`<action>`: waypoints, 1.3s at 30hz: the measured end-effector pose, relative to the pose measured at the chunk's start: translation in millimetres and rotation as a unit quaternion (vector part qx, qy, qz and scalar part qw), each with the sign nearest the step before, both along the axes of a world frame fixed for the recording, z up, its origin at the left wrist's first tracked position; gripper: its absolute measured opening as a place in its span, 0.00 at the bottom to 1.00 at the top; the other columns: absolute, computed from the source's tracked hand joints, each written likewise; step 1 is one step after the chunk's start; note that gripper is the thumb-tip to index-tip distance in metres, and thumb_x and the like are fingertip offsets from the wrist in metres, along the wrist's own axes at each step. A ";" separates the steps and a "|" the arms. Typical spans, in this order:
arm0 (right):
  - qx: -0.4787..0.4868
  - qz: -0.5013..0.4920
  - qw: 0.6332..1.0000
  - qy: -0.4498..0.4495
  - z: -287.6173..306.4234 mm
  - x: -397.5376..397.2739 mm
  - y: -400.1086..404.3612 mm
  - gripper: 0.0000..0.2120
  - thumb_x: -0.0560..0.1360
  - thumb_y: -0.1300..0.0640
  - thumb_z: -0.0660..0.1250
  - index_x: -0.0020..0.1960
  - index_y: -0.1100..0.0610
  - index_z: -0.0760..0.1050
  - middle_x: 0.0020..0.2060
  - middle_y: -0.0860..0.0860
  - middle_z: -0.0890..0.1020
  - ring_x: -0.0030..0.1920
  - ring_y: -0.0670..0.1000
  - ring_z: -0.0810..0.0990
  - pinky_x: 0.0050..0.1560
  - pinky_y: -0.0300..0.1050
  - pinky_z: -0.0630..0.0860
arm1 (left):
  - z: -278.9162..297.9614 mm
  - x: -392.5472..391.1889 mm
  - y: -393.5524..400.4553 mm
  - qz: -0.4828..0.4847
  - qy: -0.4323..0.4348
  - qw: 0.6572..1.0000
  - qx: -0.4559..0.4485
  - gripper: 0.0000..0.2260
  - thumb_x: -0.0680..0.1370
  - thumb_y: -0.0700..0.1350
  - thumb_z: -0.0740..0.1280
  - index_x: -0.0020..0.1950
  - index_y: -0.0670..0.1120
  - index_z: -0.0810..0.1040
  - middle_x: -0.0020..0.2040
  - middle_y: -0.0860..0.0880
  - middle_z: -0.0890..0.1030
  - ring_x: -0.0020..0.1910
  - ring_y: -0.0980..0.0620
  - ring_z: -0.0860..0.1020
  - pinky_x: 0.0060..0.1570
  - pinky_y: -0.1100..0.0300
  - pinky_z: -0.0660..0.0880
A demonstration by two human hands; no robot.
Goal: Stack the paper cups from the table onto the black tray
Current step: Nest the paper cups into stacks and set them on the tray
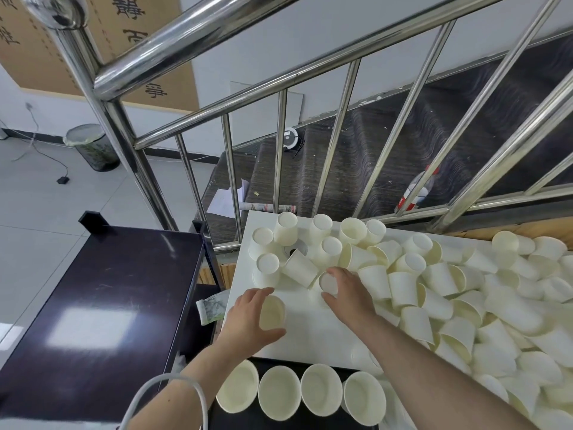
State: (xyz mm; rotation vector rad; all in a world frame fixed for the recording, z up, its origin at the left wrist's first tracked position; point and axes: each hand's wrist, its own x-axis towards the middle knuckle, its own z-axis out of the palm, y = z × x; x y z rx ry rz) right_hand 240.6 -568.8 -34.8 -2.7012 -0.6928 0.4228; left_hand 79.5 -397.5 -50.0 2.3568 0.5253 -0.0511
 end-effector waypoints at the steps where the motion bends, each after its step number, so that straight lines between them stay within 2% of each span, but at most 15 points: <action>1: 0.013 -0.010 1.000 0.002 -0.2 -1.5 -2.1 0.25 0.76 0.51 0.67 0.71 0.53 0.66 0.67 0.47 0.72 0.67 0.52 0.69 0.61 0.47 0.72 | 0.0 0.5 -0.3 0.000 -0.002 1.000 0.000 0.38 0.67 0.58 0.74 0.73 0.54 0.62 0.70 0.54 0.66 0.68 0.52 0.65 0.67 0.55 0.64; 6: 0.148 -0.145 0.978 0.037 4.8 -8.3 -12.1 0.20 0.73 0.50 0.68 0.64 0.53 0.72 0.59 0.46 0.76 0.58 0.50 0.75 0.54 0.44 0.72 | 3.5 6.3 -5.3 0.002 -0.031 0.999 -0.005 0.36 0.68 0.57 0.75 0.72 0.53 0.64 0.69 0.54 0.67 0.67 0.52 0.67 0.66 0.58 0.64; 8: 0.235 -0.209 0.943 0.109 9.3 -11.7 -14.3 0.13 0.75 0.52 0.68 0.57 0.54 0.76 0.53 0.48 0.80 0.49 0.48 0.77 0.47 0.43 0.73 | 5.6 10.2 -9.0 0.002 -0.051 0.999 -0.014 0.36 0.68 0.56 0.75 0.72 0.52 0.65 0.69 0.54 0.68 0.66 0.52 0.67 0.66 0.59 0.65; 10: 0.315 -0.260 0.885 0.224 15.7 -16.1 -12.9 0.08 0.76 0.54 0.66 0.52 0.56 0.78 0.47 0.50 0.80 0.44 0.49 0.78 0.44 0.45 0.76 | 8.2 13.7 -12.9 -0.002 -0.065 0.998 -0.026 0.37 0.68 0.57 0.75 0.73 0.52 0.64 0.69 0.55 0.68 0.67 0.53 0.67 0.66 0.60 0.65; 13: 0.358 -0.286 0.812 0.362 24.3 -23.4 -11.2 0.08 0.77 0.55 0.64 0.50 0.58 0.79 0.43 0.55 0.79 0.42 0.54 0.79 0.43 0.49 0.79 | 12.4 18.2 -20.4 -0.018 -0.085 0.995 -0.041 0.40 0.66 0.60 0.75 0.74 0.51 0.63 0.70 0.55 0.68 0.68 0.55 0.66 0.67 0.62 0.63; 16: 0.384 -0.289 0.773 0.414 25.8 -30.1 -10.7 0.09 0.78 0.55 0.63 0.51 0.59 0.79 0.42 0.56 0.79 0.40 0.54 0.79 0.44 0.50 0.78 | 17.5 21.0 -27.3 -0.020 -0.102 0.993 -0.051 0.44 0.63 0.68 0.69 0.74 0.50 0.63 0.68 0.56 0.70 0.65 0.57 0.69 0.67 0.59 0.65; 19: 0.397 -0.294 0.751 0.438 26.6 -31.7 -13.0 0.09 0.78 0.55 0.63 0.50 0.59 0.79 0.41 0.55 0.80 0.41 0.54 0.80 0.45 0.51 0.78 | 20.0 22.4 -31.3 -0.009 -0.117 0.991 -0.060 0.41 0.63 0.67 0.68 0.71 0.50 0.66 0.63 0.58 0.73 0.61 0.58 0.73 0.63 0.56 0.70; 21: 0.370 -0.283 0.788 0.403 24.8 -32.4 -15.7 0.09 0.78 0.54 0.64 0.50 0.58 0.80 0.44 0.53 0.81 0.44 0.52 0.80 0.46 0.51 0.79 | 20.4 22.7 -32.3 -0.007 -0.119 0.991 -0.058 0.39 0.63 0.66 0.69 0.70 0.49 0.68 0.60 0.58 0.74 0.57 0.58 0.74 0.60 0.56 0.72; 23: 0.333 -0.254 0.860 0.291 22.6 -34.8 -18.1 0.08 0.76 0.51 0.67 0.47 0.54 0.81 0.45 0.48 0.82 0.44 0.48 0.79 0.44 0.43 0.77 | 20.3 22.8 -32.0 -0.013 -0.120 0.992 -0.043 0.38 0.63 0.63 0.71 0.70 0.49 0.68 0.60 0.56 0.74 0.57 0.55 0.75 0.59 0.57 0.72; 25: 0.328 -0.211 0.899 0.197 23.0 -39.2 -18.5 0.08 0.74 0.46 0.69 0.45 0.50 0.81 0.46 0.43 0.83 0.43 0.46 0.78 0.43 0.36 0.73 | 19.6 23.7 -31.8 -0.029 -0.119 0.992 -0.023 0.38 0.63 0.59 0.71 0.70 0.49 0.69 0.61 0.54 0.74 0.59 0.53 0.74 0.60 0.58 0.71; 28: 0.310 -0.124 0.923 0.190 26.0 -44.6 -12.9 0.07 0.73 0.46 0.71 0.48 0.47 0.81 0.48 0.42 0.82 0.39 0.44 0.78 0.43 0.35 0.74 | 19.7 26.6 -35.1 -0.062 -0.102 0.993 0.024 0.38 0.63 0.61 0.68 0.71 0.49 0.68 0.62 0.52 0.74 0.61 0.51 0.73 0.60 0.55 0.71; 30: 0.261 -0.083 0.946 0.175 25.7 -47.2 -9.4 0.07 0.74 0.51 0.71 0.52 0.48 0.80 0.48 0.41 0.81 0.32 0.41 0.75 0.39 0.33 0.72 | 15.4 27.4 -38.2 -0.072 -0.105 0.990 0.055 0.37 0.63 0.62 0.66 0.71 0.49 0.69 0.61 0.51 0.75 0.60 0.48 0.75 0.58 0.54 0.71; 32: 0.225 -0.090 0.958 0.151 23.3 -46.5 -9.9 0.09 0.75 0.59 0.67 0.54 0.50 0.79 0.45 0.41 0.80 0.31 0.40 0.73 0.35 0.30 0.69 | 12.3 27.1 -39.7 -0.078 -0.109 0.988 0.078 0.37 0.64 0.62 0.66 0.71 0.50 0.69 0.61 0.52 0.75 0.60 0.47 0.75 0.60 0.54 0.69; 36: 0.155 -0.141 0.968 0.139 13.1 -42.8 -19.3 0.11 0.76 0.63 0.62 0.55 0.54 0.78 0.49 0.45 0.80 0.43 0.46 0.78 0.40 0.35 0.71 | 13.1 22.3 -32.8 -0.084 -0.011 0.988 0.127 0.38 0.70 0.59 0.69 0.77 0.53 0.57 0.70 0.52 0.66 0.70 0.48 0.63 0.71 0.54 0.55; 39: 0.109 -0.144 0.973 0.143 2.8 -41.1 -24.9 0.12 0.76 0.64 0.61 0.57 0.56 0.78 0.52 0.48 0.81 0.48 0.49 0.78 0.46 0.40 0.72 | 12.3 17.4 -22.8 -0.068 0.055 0.984 0.152 0.37 0.72 0.58 0.68 0.77 0.55 0.54 0.73 0.51 0.61 0.73 0.48 0.58 0.71 0.54 0.55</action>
